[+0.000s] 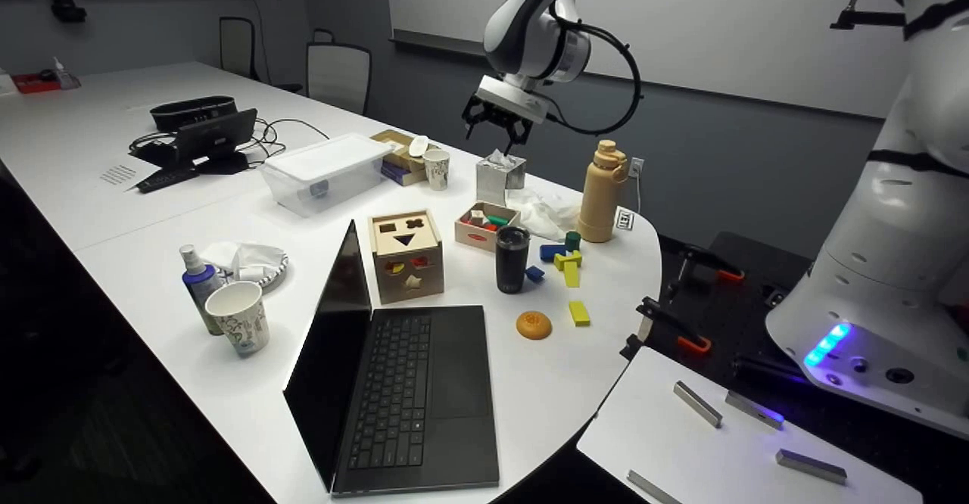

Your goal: Pick up one green block and put inside the open box

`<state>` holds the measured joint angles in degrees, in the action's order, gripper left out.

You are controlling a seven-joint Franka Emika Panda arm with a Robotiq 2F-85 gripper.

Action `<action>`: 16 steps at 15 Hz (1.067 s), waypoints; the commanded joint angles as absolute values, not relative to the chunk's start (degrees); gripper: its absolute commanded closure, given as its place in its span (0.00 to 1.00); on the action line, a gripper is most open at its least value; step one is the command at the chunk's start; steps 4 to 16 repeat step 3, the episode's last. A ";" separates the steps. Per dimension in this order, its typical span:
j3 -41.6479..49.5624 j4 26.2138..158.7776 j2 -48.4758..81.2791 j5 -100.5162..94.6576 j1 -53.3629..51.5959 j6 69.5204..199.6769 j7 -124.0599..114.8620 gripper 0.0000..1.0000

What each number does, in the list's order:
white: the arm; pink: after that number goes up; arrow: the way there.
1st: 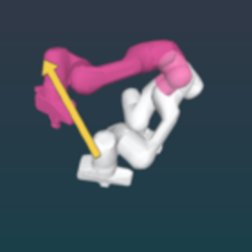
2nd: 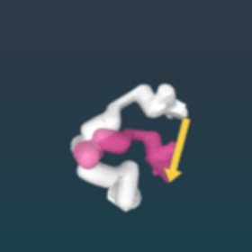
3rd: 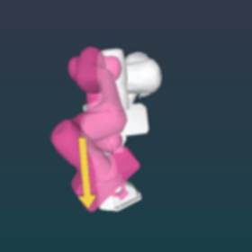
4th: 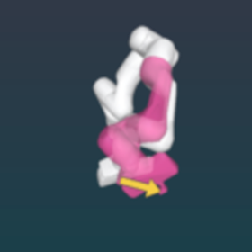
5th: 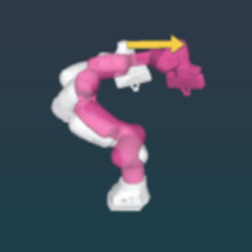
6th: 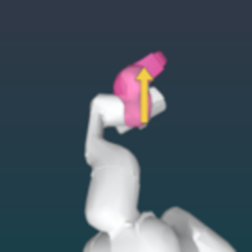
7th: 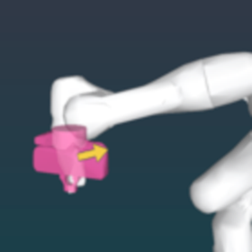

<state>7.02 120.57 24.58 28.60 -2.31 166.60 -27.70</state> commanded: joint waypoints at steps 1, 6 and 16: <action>6.62 127.74 16.38 26.73 -2.61 163.09 -30.89 0.00; 5.04 129.67 13.88 27.56 -1.65 161.76 -29.86 0.00; 5.04 129.67 13.88 27.56 -1.65 161.76 -29.86 0.00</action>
